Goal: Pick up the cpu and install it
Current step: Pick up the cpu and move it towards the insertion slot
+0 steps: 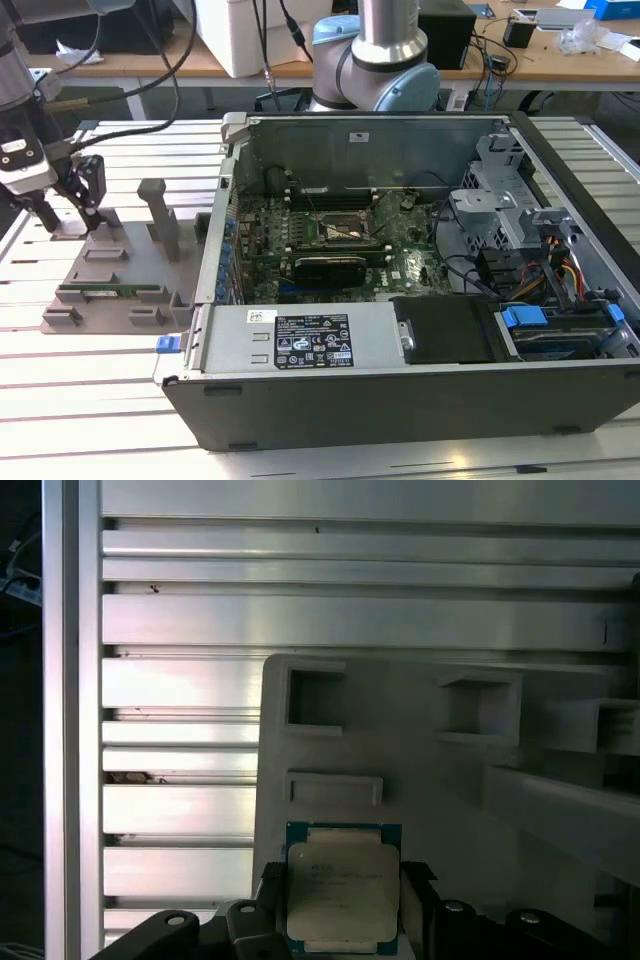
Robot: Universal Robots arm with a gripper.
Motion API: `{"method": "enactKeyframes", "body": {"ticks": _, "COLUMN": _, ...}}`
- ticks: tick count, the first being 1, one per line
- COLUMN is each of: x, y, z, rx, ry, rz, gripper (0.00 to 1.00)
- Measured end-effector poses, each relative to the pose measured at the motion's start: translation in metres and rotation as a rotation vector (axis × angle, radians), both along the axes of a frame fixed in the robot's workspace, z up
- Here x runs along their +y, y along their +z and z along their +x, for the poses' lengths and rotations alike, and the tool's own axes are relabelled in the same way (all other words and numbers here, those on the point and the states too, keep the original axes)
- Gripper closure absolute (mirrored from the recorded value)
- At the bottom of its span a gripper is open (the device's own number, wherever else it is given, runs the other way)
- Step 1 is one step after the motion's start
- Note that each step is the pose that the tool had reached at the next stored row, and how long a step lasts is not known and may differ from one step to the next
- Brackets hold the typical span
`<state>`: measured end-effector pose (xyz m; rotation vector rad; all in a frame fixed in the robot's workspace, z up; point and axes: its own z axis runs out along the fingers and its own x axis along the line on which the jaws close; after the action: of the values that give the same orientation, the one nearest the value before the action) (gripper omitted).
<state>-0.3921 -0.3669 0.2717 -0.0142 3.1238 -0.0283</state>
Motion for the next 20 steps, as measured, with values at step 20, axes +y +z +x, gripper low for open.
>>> {"method": "enactKeyframes", "body": {"ticks": 20, "x": 0.0001, "y": 0.0414, "z": 0.0, "rx": 0.0, "ry": 0.0, "rz": 0.0, "gripper": 0.46}}
